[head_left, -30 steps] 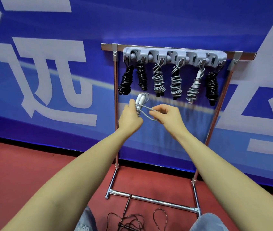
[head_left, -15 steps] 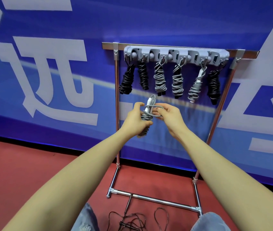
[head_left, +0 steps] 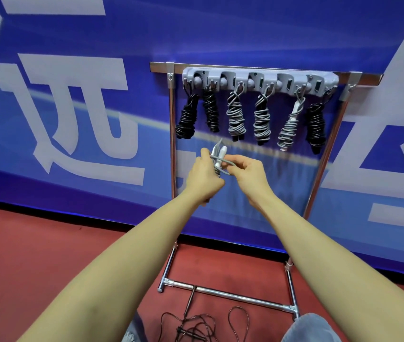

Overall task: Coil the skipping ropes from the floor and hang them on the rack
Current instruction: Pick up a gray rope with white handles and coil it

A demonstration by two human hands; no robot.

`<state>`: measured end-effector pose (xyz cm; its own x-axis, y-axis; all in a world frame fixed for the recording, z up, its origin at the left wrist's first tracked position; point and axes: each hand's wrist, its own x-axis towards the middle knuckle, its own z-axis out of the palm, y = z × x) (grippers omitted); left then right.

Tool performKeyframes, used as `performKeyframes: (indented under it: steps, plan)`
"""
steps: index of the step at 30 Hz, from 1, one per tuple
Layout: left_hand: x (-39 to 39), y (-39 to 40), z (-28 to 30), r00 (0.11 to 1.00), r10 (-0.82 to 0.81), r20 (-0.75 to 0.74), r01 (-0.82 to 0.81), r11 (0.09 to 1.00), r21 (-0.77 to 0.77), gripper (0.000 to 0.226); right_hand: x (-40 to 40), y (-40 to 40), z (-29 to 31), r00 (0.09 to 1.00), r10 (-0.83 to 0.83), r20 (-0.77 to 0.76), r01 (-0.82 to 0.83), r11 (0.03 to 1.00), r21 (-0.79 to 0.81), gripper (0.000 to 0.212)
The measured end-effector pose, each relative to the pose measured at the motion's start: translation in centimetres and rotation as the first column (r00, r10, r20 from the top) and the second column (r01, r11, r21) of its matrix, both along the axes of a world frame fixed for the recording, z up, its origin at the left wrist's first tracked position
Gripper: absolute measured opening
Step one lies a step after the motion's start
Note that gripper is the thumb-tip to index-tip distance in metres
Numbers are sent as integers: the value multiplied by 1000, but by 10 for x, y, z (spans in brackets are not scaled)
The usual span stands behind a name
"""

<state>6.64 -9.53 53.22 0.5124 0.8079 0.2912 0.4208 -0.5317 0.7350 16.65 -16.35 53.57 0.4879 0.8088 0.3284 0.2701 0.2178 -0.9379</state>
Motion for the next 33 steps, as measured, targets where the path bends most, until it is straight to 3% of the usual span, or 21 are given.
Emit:
performKeyframes:
  steps: [2,4,7,12,15,19,22,25,30,31,33]
  plan:
    - [-3,5,5,991,-125,54,133,971,-199,44,2,0,1,1000,-5,19,5,1000,-21,44]
    - [-5,7,8,986,-159,42,164,949,-270,53,4,0,1,999,-3,49,5,999,-32,45]
    - [-5,8,8,988,-55,-144,42,995,-92,57,3,-1,1,999,0,40,1,1000,-21,38]
    - [-4,7,2,997,24,-78,-13,991,132,50,3,1,4,999,-45,22,45,999,-2,24]
    - [-3,0,-3,987,70,-143,-26,955,294,42,2,2,6,997,-78,-1,78,997,6,17]
    - [0,-5,-1,967,177,-184,-89,908,409,61,-6,-2,7,999,-48,-15,49,999,9,19]
    - [-1,-1,2,958,211,-196,-115,903,413,55,-9,-3,6,1000,1,3,-1,1000,0,26]
    - [-2,4,5,978,151,-146,-99,944,315,50,-11,-5,8,998,34,49,-33,999,-25,26]
    - [-7,6,9,996,36,-86,-14,969,245,76,-7,-7,15,987,63,146,-52,995,-83,31]
    - [-6,6,9,992,45,-116,-14,966,258,72,-7,-8,16,984,62,168,-47,995,-93,36]
    - [-6,3,11,975,108,-196,-49,957,286,44,-6,-6,12,979,43,198,-22,994,-106,36]
